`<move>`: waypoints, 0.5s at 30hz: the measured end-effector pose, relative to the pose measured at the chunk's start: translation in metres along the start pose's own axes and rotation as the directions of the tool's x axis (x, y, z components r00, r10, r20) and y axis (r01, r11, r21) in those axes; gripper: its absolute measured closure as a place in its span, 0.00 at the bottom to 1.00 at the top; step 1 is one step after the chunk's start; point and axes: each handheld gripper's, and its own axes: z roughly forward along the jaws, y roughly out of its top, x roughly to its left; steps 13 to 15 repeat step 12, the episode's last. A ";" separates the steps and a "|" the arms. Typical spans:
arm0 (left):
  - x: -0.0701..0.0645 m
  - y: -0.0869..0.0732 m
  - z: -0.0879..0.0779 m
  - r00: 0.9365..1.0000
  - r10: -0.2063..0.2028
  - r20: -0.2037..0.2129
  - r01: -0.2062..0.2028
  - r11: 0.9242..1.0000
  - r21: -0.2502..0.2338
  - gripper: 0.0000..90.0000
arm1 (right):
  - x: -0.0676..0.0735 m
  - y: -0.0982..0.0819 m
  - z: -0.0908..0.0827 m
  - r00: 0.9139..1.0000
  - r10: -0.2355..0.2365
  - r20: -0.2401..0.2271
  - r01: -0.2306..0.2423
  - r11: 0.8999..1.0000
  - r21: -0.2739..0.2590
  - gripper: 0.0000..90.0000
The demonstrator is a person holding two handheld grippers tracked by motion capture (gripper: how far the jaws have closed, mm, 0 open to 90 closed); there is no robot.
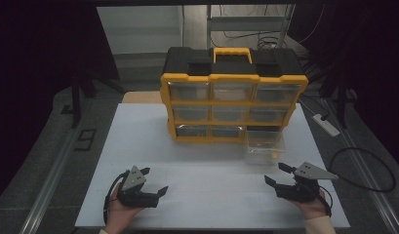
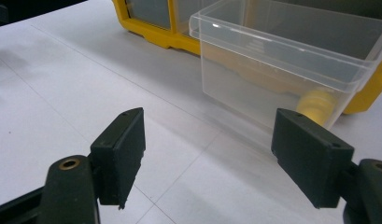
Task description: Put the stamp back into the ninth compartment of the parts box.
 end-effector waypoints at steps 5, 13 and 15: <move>0.000 0.000 0.000 1.000 0.000 0.001 0.000 1.000 0.000 0.10 | 0.000 0.000 0.001 1.000 -0.002 -0.001 0.002 1.000 0.000 0.30; 0.000 0.000 0.000 1.000 0.002 0.001 -0.002 1.000 0.001 0.10 | 0.000 0.000 0.001 1.000 -0.006 0.001 0.006 1.000 0.004 0.30; 0.000 0.000 0.000 1.000 0.002 0.001 -0.002 1.000 0.001 0.10 | 0.000 0.000 0.001 1.000 -0.006 0.001 0.006 1.000 0.004 0.30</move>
